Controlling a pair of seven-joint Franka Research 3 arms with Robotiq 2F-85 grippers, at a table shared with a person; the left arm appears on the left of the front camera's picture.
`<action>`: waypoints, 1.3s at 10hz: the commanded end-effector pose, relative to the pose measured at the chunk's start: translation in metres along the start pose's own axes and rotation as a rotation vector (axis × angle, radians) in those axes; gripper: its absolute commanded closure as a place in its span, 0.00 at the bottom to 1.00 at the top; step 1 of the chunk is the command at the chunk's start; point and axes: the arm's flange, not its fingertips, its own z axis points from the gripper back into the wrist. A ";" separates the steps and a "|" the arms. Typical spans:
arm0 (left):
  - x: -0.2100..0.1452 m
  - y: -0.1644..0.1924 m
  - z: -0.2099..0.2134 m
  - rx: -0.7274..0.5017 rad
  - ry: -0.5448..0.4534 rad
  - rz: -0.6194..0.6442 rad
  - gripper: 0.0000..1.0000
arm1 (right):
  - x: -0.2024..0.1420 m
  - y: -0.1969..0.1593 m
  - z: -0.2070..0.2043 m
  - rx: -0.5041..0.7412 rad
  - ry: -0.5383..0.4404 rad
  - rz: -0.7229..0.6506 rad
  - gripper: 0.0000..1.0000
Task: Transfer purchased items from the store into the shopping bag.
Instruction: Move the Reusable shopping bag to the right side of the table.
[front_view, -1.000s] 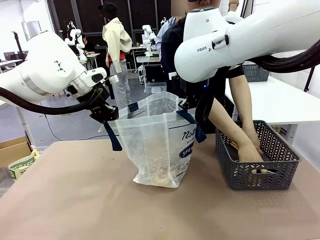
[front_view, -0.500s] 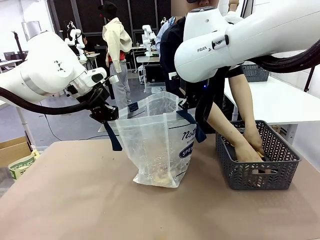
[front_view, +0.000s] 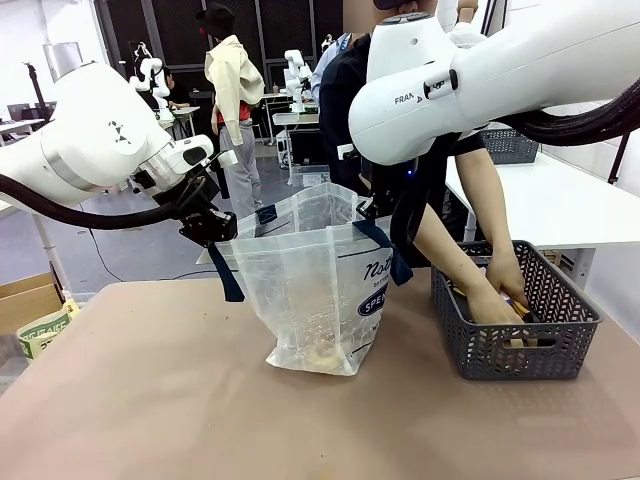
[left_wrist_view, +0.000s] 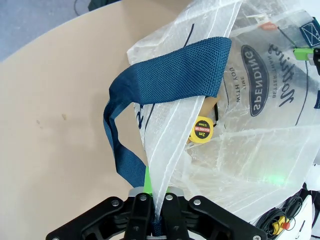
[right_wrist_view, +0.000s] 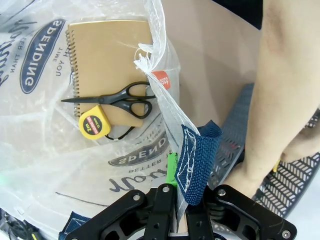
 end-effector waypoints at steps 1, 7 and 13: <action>0.000 0.001 0.002 0.002 -0.004 0.001 1.00 | 0.000 -0.001 -0.001 0.000 0.001 -0.002 1.00; 0.000 0.001 0.002 0.002 -0.004 0.001 1.00 | 0.000 -0.001 -0.001 0.000 0.001 -0.002 1.00; 0.000 0.001 0.002 0.002 -0.004 0.001 1.00 | 0.000 -0.001 -0.001 0.000 0.001 -0.002 1.00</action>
